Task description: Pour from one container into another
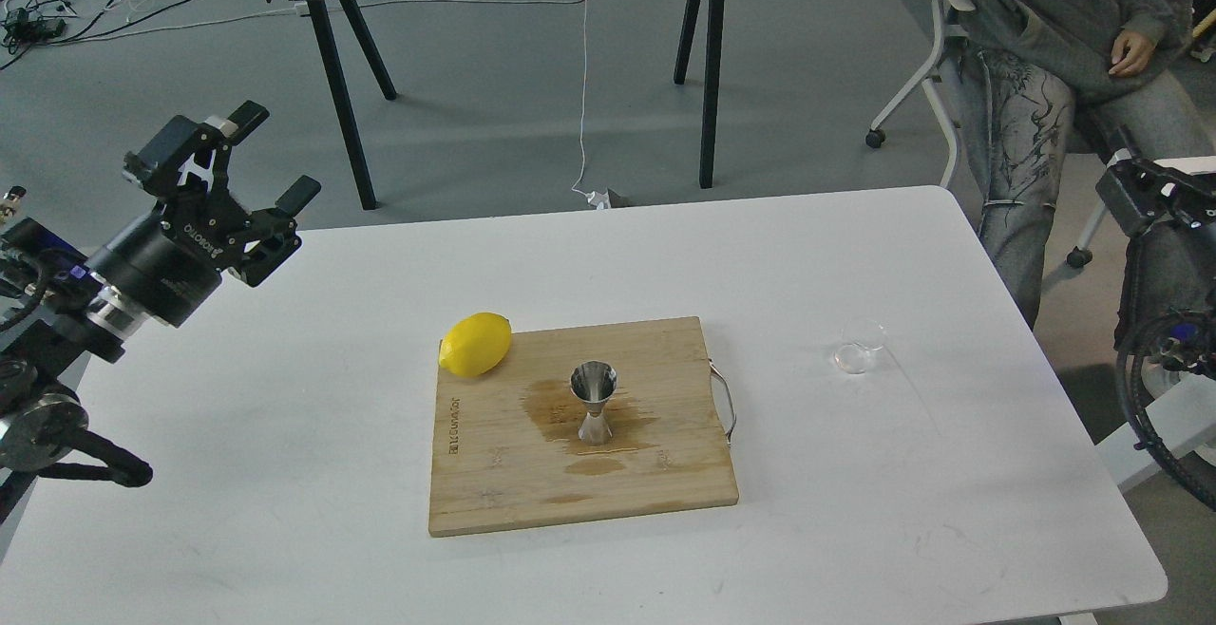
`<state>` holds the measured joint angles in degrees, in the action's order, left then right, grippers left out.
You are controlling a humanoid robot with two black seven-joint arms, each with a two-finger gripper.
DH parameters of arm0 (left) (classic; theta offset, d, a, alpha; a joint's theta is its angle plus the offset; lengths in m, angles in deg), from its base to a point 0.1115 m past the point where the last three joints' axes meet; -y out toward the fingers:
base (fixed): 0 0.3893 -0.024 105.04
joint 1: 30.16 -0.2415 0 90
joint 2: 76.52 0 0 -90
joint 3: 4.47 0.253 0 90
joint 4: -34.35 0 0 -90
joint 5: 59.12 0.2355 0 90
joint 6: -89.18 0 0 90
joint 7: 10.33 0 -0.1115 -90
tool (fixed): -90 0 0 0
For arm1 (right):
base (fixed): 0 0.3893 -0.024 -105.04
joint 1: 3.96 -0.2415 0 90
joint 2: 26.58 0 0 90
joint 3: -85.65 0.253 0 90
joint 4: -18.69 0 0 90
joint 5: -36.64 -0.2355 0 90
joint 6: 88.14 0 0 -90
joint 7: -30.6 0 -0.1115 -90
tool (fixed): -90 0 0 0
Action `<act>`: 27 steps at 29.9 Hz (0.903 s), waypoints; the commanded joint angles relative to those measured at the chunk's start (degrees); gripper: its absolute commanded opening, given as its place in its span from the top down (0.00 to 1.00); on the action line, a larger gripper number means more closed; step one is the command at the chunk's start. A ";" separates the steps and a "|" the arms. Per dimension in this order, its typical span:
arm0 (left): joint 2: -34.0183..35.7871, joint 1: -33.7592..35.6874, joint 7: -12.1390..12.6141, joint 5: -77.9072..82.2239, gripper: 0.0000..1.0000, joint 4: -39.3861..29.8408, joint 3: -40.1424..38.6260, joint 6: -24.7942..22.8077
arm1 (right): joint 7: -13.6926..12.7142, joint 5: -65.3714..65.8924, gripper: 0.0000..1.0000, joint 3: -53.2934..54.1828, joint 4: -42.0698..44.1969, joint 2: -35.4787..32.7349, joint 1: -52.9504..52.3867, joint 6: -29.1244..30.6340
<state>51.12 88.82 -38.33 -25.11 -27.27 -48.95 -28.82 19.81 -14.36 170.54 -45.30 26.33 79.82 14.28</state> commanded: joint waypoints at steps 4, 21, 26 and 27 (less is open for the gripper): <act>-0.64 -0.86 -0.01 0.00 0.04 0.71 0.00 0.00 | 1.65 -0.16 0.04 4.24 -7.37 0.26 7.18 -18.98; -1.25 -1.56 -0.01 0.00 0.04 2.46 0.18 0.00 | 2.09 5.29 0.04 -12.89 -7.64 1.40 3.40 -35.63; -1.34 -1.65 -0.01 0.00 0.03 3.17 0.35 0.00 | 2.09 7.84 0.04 -17.46 -7.29 1.67 -0.19 -38.00; -1.34 -1.65 -0.01 0.00 0.03 3.17 0.35 0.00 | 2.09 8.27 0.04 -17.91 -7.03 1.76 -0.81 -38.35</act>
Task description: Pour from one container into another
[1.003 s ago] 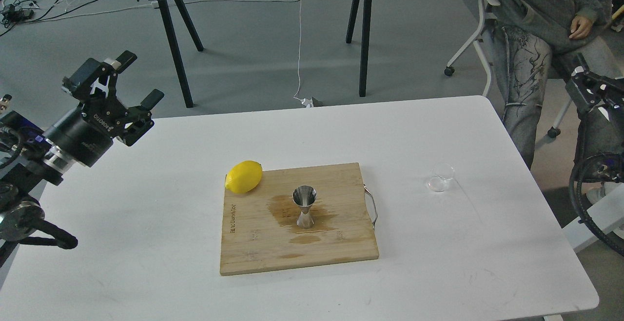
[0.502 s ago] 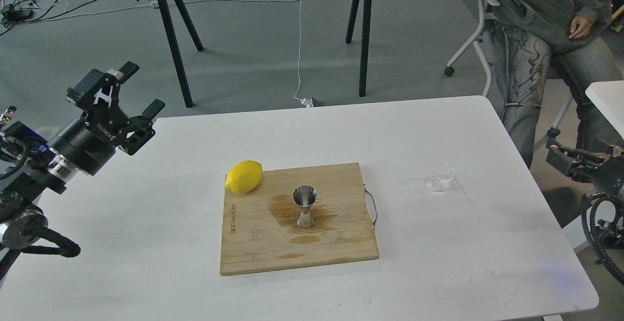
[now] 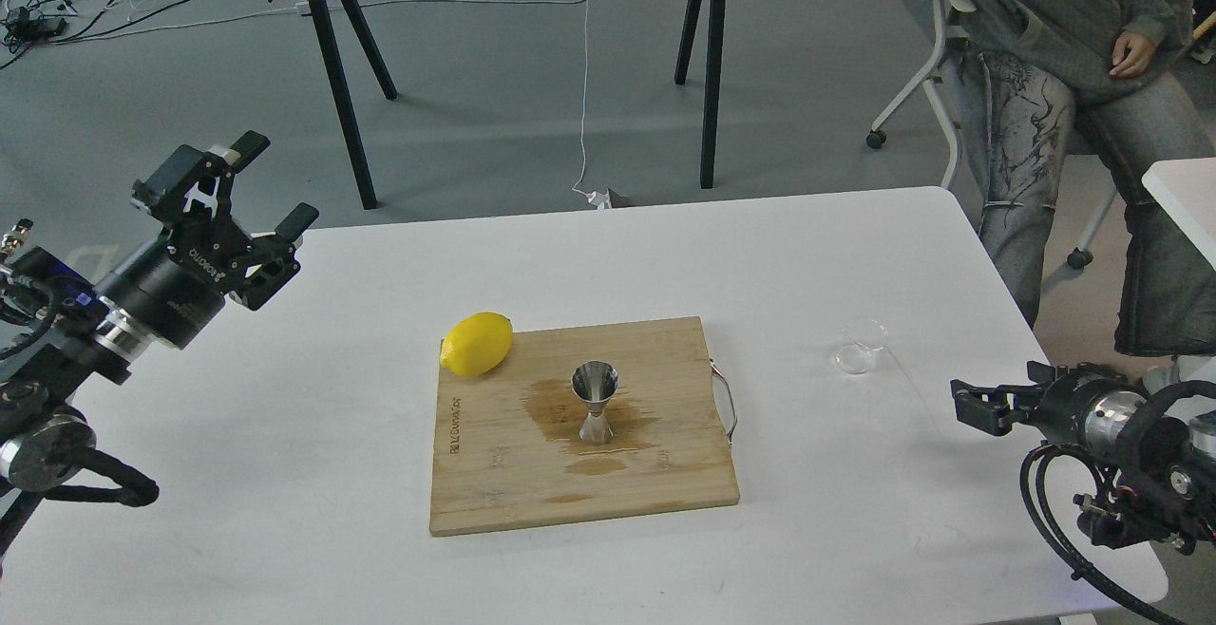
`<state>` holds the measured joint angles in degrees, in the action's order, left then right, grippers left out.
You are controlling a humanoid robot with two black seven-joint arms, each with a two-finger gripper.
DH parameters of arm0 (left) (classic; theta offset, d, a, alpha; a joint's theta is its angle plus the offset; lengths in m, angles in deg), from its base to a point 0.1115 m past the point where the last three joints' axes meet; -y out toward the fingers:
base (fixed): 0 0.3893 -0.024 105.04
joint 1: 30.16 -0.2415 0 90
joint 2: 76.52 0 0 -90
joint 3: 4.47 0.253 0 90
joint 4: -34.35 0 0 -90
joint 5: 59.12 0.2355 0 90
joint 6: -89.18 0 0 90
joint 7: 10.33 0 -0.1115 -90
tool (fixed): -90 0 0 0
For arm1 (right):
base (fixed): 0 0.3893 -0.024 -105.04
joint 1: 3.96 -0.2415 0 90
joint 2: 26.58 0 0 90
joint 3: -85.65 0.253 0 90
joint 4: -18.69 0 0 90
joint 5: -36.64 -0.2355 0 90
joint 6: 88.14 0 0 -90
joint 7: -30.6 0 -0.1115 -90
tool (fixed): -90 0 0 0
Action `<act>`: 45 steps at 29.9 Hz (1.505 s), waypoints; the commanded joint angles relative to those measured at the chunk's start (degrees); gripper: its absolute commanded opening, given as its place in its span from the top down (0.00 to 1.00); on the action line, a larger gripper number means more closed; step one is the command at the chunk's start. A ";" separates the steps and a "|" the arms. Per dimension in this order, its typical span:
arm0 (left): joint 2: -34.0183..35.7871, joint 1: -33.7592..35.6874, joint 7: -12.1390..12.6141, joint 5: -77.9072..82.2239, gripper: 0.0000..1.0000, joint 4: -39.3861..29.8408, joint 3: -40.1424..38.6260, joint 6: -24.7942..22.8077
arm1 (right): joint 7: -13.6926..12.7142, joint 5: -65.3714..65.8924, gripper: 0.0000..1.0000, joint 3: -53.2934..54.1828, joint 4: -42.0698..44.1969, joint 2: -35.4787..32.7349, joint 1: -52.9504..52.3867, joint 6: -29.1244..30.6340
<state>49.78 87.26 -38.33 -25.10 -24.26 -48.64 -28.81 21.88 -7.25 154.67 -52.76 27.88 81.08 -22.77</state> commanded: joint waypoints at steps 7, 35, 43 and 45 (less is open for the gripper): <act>0.00 -0.44 0.00 0.00 0.03 0.25 0.04 0.00 | -0.33 4.25 0.05 -5.90 3.68 3.55 -6.46 -2.70; -0.09 -0.88 0.00 0.00 0.03 0.69 0.04 0.00 | -0.69 11.45 0.05 -12.06 17.30 14.18 -19.47 -3.23; -0.09 -0.88 0.00 0.08 0.03 2.01 0.31 0.00 | -1.21 13.83 0.05 -11.97 20.64 16.82 -21.14 -2.62; -0.09 -0.88 0.00 0.08 0.03 2.01 0.31 0.00 | -1.21 14.27 0.05 -11.89 21.08 17.52 -21.23 -2.35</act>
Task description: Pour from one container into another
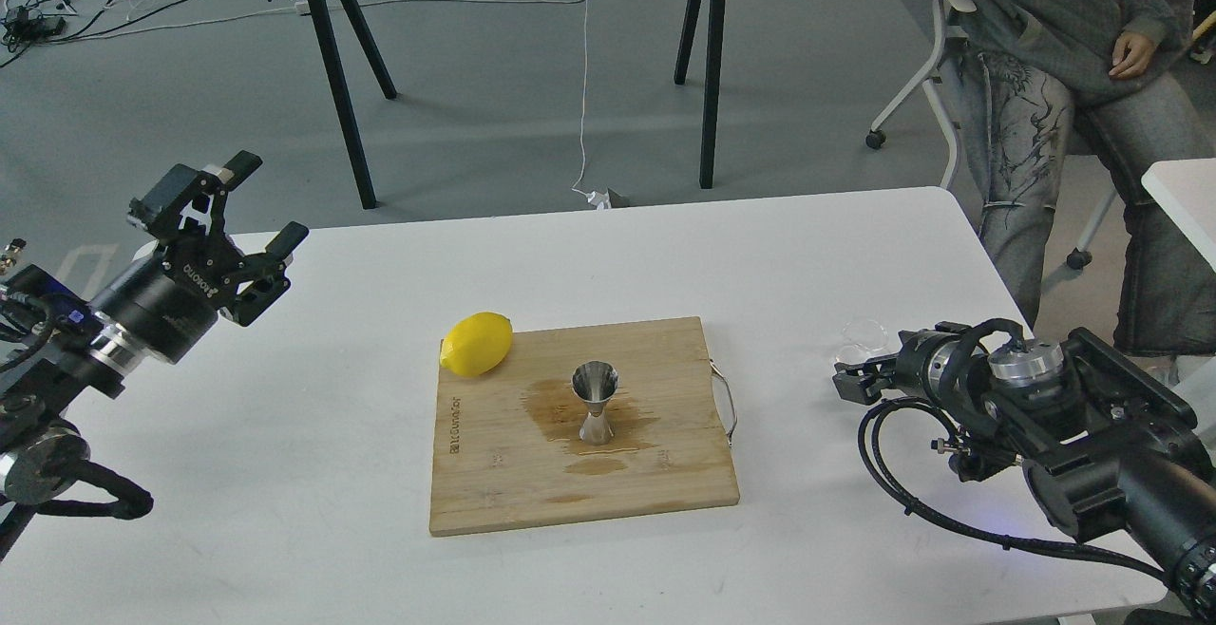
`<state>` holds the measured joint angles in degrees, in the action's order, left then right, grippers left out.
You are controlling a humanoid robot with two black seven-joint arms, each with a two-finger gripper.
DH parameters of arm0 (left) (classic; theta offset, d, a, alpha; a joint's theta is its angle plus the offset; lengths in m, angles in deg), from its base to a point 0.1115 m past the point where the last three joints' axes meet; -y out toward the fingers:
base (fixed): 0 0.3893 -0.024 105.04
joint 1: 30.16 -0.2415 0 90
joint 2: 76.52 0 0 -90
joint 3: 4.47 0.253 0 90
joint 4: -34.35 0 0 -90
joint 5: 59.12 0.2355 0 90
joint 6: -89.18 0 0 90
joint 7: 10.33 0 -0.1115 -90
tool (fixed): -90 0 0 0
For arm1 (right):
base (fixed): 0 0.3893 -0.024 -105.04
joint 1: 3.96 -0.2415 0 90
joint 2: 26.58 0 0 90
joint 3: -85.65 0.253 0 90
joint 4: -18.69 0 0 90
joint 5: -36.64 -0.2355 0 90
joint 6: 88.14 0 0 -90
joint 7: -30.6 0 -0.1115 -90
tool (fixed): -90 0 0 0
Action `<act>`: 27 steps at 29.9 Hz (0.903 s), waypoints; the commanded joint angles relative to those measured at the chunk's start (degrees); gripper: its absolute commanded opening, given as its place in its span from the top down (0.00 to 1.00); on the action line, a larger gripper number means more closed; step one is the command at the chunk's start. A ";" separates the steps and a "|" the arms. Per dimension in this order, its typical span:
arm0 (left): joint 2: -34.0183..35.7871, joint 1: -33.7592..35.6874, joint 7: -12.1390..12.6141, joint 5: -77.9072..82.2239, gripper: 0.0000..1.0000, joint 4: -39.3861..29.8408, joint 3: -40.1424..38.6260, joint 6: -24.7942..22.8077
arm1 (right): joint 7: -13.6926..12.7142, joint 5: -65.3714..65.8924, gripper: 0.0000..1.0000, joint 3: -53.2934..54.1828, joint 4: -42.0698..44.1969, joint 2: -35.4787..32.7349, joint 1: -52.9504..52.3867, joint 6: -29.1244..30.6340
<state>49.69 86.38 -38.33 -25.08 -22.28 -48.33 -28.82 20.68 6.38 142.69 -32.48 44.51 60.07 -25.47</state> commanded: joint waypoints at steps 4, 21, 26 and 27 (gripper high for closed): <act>0.00 -0.09 0.00 0.06 0.03 0.03 0.00 0.00 | -0.01 1.52 0.05 0.27 1.33 1.25 -0.57 0.88; -0.09 -0.35 0.00 0.06 0.02 0.82 0.00 0.00 | 0.17 1.70 0.05 0.44 3.97 2.74 -2.42 2.02; -0.09 -0.35 0.00 0.06 0.02 0.82 0.00 0.00 | 0.17 2.66 0.05 0.53 4.06 3.35 -2.86 2.20; -0.09 -0.35 0.00 0.06 0.02 0.91 0.00 0.00 | 0.17 2.66 0.05 0.62 4.06 3.62 -2.95 2.20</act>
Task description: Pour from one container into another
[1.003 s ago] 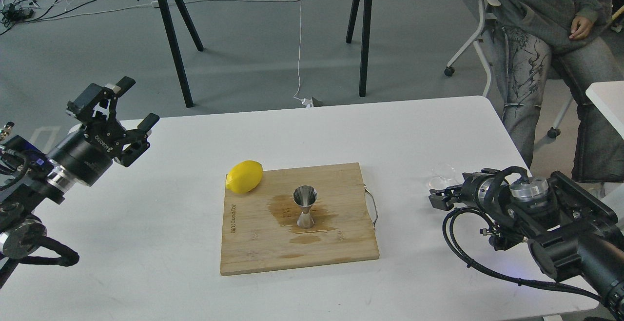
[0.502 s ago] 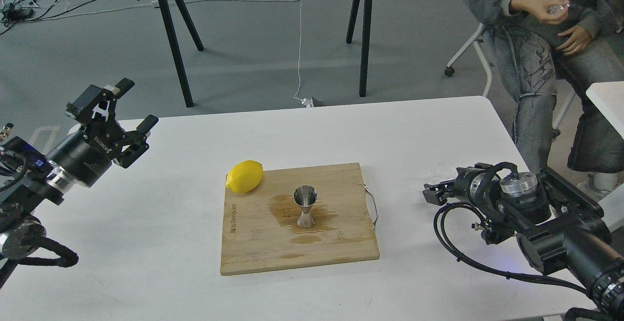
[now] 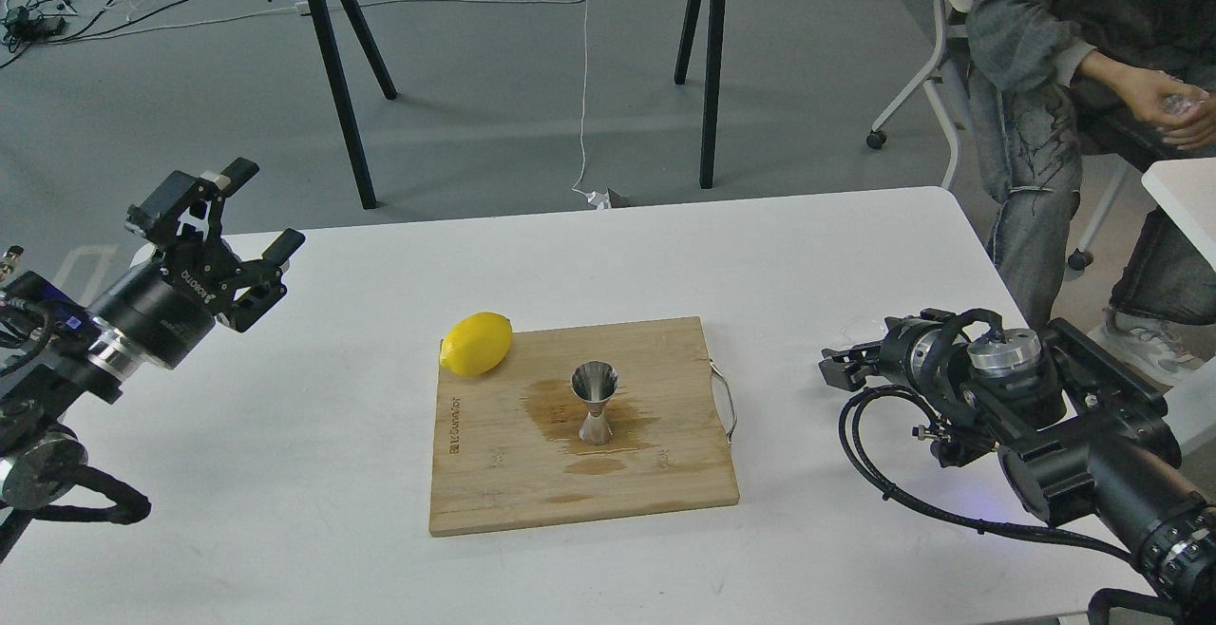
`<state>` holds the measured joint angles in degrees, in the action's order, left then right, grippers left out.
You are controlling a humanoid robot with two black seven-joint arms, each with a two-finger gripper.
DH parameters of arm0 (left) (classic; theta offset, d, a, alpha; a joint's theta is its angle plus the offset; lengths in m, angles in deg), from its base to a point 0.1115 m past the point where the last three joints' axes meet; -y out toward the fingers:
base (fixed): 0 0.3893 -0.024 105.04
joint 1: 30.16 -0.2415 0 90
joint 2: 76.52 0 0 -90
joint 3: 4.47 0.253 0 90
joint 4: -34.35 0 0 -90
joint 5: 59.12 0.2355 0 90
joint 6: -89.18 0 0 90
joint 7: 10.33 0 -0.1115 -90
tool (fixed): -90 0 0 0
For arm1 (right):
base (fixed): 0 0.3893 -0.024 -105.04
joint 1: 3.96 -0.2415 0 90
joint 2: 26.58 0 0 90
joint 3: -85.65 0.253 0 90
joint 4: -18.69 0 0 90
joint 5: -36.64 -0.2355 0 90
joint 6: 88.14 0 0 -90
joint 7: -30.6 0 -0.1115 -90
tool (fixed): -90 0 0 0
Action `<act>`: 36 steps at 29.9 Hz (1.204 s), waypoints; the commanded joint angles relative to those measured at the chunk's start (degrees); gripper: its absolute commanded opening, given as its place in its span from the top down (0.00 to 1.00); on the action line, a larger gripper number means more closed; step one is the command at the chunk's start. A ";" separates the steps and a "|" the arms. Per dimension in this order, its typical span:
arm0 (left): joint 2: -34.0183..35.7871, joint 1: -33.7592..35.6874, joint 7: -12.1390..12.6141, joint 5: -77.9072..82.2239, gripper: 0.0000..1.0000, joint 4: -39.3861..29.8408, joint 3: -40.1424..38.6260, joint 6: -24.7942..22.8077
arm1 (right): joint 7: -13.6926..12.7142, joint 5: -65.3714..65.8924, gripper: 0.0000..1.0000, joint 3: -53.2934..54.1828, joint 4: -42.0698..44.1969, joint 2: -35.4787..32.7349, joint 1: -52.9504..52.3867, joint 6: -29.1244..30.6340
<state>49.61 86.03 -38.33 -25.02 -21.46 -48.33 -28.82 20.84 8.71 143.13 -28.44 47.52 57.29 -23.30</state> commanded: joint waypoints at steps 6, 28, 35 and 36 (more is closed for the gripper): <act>0.00 0.00 0.00 0.00 0.02 0.18 0.00 0.00 | 0.17 0.68 0.08 0.27 0.19 0.87 -0.17 0.03; 0.00 -0.09 0.00 -0.09 0.02 0.88 0.00 0.00 | 0.35 0.77 0.23 -0.26 1.16 0.87 -0.17 0.03; 0.00 -0.09 0.00 -0.09 0.02 0.88 0.00 0.00 | 0.44 0.77 0.28 -0.26 1.16 0.87 -0.17 0.03; 0.00 -0.09 0.00 -0.09 0.02 0.97 0.00 0.00 | 0.44 0.77 0.29 -0.26 1.16 0.87 -0.17 0.03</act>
<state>49.60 85.94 -38.33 -25.08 -20.53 -48.33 -28.82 21.20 9.48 142.88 -27.28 48.39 57.12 -23.27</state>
